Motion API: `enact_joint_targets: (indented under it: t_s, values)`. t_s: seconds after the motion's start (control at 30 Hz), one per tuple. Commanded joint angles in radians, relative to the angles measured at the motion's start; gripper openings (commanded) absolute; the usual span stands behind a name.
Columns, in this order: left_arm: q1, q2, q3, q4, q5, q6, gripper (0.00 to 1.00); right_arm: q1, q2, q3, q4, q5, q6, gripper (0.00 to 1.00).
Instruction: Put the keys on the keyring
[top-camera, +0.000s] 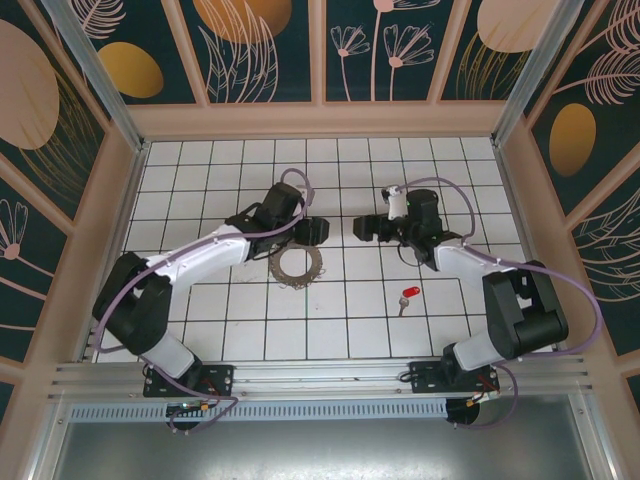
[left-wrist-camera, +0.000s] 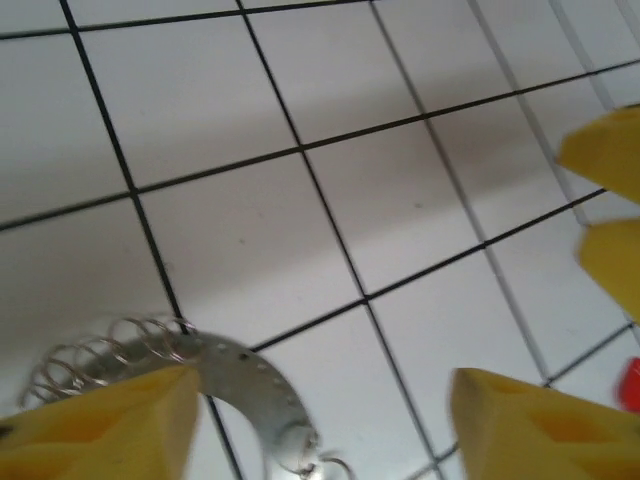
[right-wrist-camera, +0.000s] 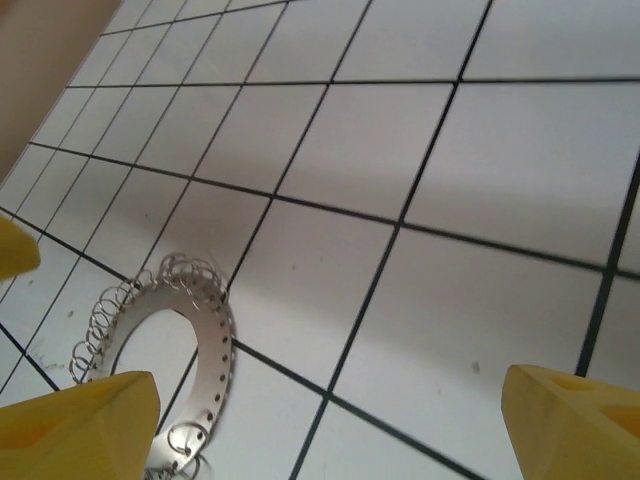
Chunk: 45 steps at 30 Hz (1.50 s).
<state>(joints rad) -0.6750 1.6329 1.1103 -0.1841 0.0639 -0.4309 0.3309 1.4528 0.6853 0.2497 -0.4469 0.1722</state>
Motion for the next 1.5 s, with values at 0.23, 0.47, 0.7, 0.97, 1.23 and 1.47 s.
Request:
enact_joint_targets:
  t_s: [0.23,0.47,0.7,0.97,1.23,1.47]
  values:
    - [0.003,0.133,0.036,-0.071,-0.06,-0.063,0.49,-0.009,-0.081,-0.109,0.07,0.025,0.053,0.91]
    - [0.003,0.189,0.084,-0.097,-0.123,-0.076,0.5,-0.011,-0.061,-0.099,0.098,0.002,0.045,0.92]
    - [0.004,0.261,0.144,-0.123,-0.148,-0.075,0.5,-0.032,-0.082,-0.117,0.114,-0.007,0.044,0.93]
    - [0.003,0.319,0.187,-0.139,-0.156,-0.08,0.5,-0.071,-0.115,-0.135,0.118,-0.022,0.05,0.93]
    - [0.003,0.342,0.193,-0.155,-0.169,-0.075,0.5,-0.082,-0.117,-0.144,0.13,-0.032,0.055,0.93]
    - [0.004,0.352,0.184,-0.157,-0.168,-0.075,0.49,-0.086,-0.127,-0.147,0.13,-0.03,0.056,0.93]
